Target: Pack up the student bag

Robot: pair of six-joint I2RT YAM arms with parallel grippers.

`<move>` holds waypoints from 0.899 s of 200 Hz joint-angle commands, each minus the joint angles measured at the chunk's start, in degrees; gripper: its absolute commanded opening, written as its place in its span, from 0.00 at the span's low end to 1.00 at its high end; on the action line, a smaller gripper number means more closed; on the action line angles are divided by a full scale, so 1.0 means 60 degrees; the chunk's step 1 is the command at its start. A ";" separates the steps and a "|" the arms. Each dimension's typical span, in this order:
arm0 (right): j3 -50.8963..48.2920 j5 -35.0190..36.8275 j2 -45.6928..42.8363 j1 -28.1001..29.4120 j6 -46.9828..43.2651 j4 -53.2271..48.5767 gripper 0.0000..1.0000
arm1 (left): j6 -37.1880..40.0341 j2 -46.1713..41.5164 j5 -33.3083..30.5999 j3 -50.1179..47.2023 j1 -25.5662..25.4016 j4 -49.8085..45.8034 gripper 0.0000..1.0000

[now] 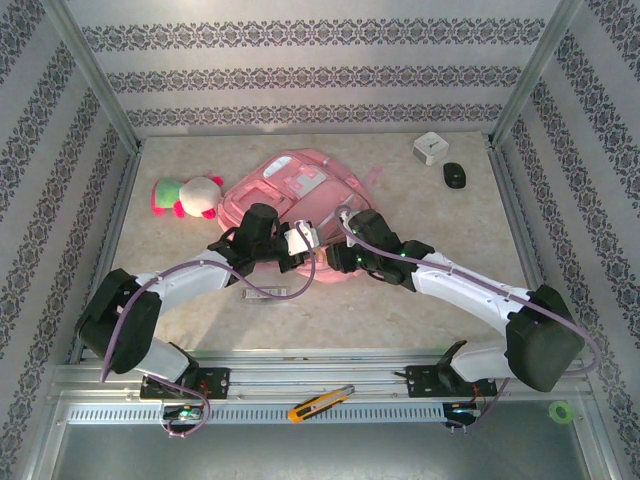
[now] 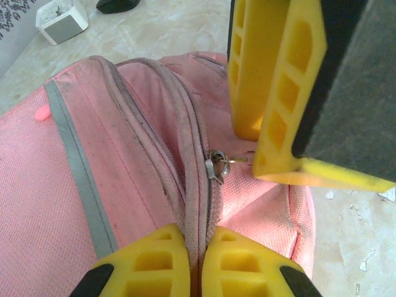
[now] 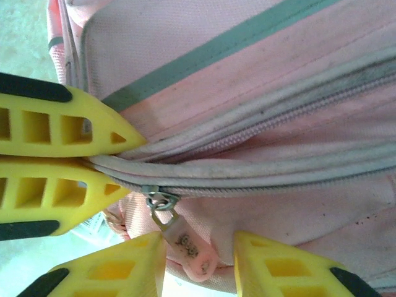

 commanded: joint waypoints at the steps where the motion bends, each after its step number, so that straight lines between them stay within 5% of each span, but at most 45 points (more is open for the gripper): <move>1: -0.0131 -0.0374 0.0065 0.0121 -0.0133 0.0317 0.34 | -0.0215 -0.0402 0.0776 0.0258 0.0047 0.1091 0.00; 46: 0.0423 0.0149 0.0631 0.0180 -0.0327 -0.0034 0.34 | -0.0277 -0.0448 0.0864 0.0341 0.0041 0.1082 0.00; 87: 0.0312 0.0656 0.0123 0.0090 -0.0631 -0.0506 0.03 | 0.0324 -0.0586 0.0621 0.0253 0.0158 0.0516 0.00; 144: -0.0536 -0.1692 -0.0679 -0.1578 -0.0964 -0.0458 0.00 | 0.2214 -0.1187 0.1128 0.0099 0.1135 -0.1636 0.00; 180: -0.0399 -0.3306 -0.0262 -0.1760 -0.1360 -0.0345 0.00 | 0.3035 -0.1551 0.1328 -0.0143 0.1645 -0.2529 0.00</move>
